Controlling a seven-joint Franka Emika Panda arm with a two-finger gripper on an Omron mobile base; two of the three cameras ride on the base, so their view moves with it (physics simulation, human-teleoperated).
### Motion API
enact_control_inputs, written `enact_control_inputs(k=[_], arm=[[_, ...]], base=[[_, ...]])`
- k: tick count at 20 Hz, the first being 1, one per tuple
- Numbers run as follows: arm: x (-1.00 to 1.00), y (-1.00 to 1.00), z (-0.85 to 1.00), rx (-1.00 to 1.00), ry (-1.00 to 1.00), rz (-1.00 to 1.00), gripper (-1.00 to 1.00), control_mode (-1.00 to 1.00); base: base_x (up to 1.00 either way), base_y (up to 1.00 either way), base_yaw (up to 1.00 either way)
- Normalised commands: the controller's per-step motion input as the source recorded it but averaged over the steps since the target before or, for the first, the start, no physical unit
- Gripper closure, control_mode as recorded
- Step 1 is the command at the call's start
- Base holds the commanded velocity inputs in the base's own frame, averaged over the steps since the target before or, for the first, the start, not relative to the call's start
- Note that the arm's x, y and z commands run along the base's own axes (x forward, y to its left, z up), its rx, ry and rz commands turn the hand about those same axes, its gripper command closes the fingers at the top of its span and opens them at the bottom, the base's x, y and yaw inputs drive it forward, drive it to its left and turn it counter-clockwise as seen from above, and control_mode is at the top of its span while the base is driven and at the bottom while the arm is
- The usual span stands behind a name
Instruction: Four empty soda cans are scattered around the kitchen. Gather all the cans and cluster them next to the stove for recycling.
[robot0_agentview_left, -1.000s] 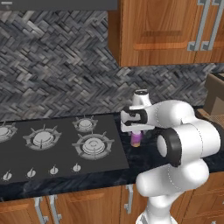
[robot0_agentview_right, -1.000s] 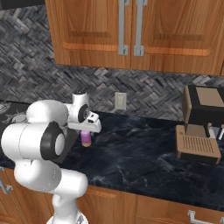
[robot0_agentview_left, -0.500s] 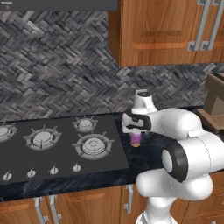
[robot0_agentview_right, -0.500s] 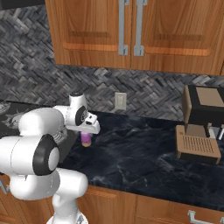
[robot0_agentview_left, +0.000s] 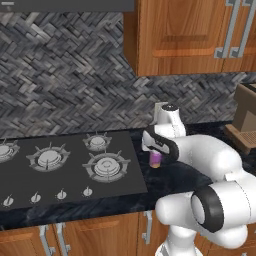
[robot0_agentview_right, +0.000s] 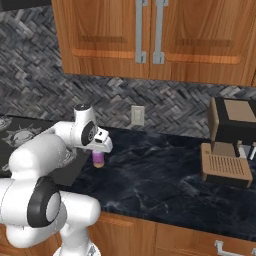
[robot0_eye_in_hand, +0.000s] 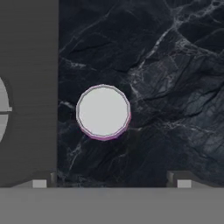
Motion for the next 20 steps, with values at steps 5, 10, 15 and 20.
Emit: enact_control_inputs(k=[5, 10, 15, 20], arm=[[-0.34, -0.05, 0.13, 0.00, -0.07, 0.00, -1.00, -1.00], [-0.32, -0.07, 0.20, 0.00, -0.09, 0.00, -1.00, -1.00], [-0.29, -0.07, 0.19, 0.00, -0.07, 0.00, -1.00, -1.00], [-0.29, -0.02, 0.14, 0.00, -0.08, 0.00, -1.00, -1.00]], base=[[0.00, 0.00, 0.00], [0.00, 0.00, 0.00], [0.00, 0.00, 0.00], [0.00, 0.00, 0.00]])
